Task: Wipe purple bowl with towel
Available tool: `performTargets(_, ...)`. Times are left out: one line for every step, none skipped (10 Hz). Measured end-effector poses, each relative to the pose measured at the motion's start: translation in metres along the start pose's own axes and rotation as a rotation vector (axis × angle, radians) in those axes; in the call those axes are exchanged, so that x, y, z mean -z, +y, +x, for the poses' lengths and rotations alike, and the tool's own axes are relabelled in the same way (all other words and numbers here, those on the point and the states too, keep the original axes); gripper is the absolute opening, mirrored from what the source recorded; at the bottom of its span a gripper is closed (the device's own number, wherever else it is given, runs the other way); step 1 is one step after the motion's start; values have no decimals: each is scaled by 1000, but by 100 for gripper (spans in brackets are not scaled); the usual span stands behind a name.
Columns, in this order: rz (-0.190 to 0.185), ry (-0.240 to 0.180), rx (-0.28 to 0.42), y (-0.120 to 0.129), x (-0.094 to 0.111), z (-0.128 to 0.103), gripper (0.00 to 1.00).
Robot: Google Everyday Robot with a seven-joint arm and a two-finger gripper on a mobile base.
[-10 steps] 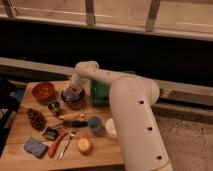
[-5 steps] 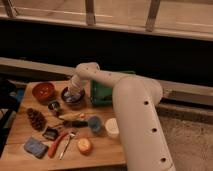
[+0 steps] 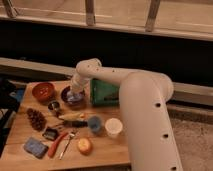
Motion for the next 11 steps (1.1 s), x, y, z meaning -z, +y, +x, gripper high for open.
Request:
performTargets(5, -8, 2, -2, 2, -4, 0)
performTargets(8, -22, 7, -1, 3, -14, 0)
performTargets(6, -32, 17, 1, -2, -25, 0)
performTargets(-8, -38, 29, 10, -8, -37, 0)
performTargets(-22, -39, 51, 21, -14, -45, 0)
performTargets(-40, -27, 81, 37, -20, -47, 0)
performTargets(-52, -16, 94, 47, -22, -46, 0)
performTargets(-53, 7, 93, 51, -25, -40, 0)
performTargets(-49, 24, 89, 51, -26, -33, 0)
performTargets(-36, 47, 79, 49, -23, -21, 0)
performTargets(-23, 61, 70, 43, -19, -12, 0)
